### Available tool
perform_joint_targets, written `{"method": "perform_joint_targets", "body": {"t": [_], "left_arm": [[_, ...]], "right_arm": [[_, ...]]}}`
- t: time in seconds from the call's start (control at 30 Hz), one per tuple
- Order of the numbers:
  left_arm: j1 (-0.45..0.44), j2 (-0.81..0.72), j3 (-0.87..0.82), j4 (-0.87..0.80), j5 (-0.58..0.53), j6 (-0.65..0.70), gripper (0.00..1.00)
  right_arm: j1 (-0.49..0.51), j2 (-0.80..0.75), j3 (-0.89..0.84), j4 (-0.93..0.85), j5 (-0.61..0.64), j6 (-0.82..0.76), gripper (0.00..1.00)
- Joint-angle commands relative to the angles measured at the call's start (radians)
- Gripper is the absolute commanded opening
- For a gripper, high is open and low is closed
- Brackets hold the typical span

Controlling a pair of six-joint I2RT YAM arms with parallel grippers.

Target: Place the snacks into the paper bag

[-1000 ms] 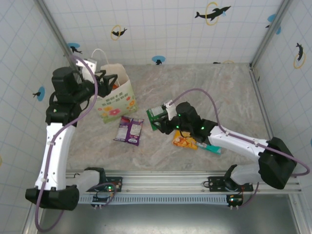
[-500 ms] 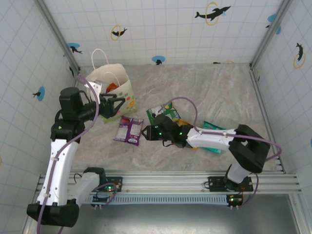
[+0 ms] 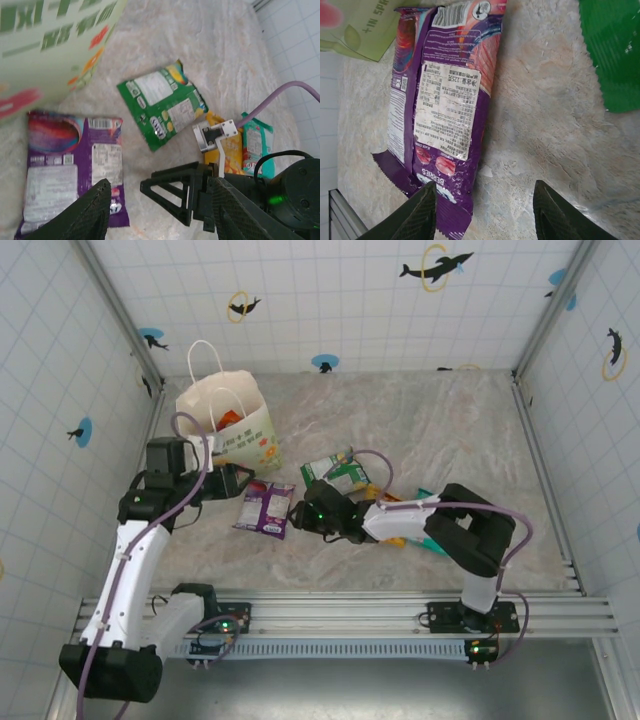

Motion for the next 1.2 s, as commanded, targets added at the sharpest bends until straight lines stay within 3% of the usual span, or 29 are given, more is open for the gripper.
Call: {"method": "perform_joint_targets", "body": {"t": [0.0,0.37,0.67,0.83,1.17], "left_arm": [[-0.001,0.021,-0.015,-0.058,-0.008,-0.064,0.55],[-0.001,0.036,-0.025,-0.033,0.02,-0.07,0.54],[-0.002,0.046,-0.011,-0.014,0.047,-0.074,0.54],[-0.001,0.048,-0.011,-0.009,0.051,-0.074,0.54],[-0.001,0.048,-0.01,-0.008,0.049,-0.073,0.53]], "right_arm": [[-0.003,0.04,0.038,0.093,-0.011,0.052,0.52],[-0.022,0.156,0.079,0.202,-0.014,0.096,0.48],[-0.033,0.232,0.11,0.257,-0.025,0.169,0.38],[-0.033,0.259,0.122,0.262,-0.027,0.168,0.29],[-0.026,0.208,0.109,0.274,0.0,0.106,0.01]]}}
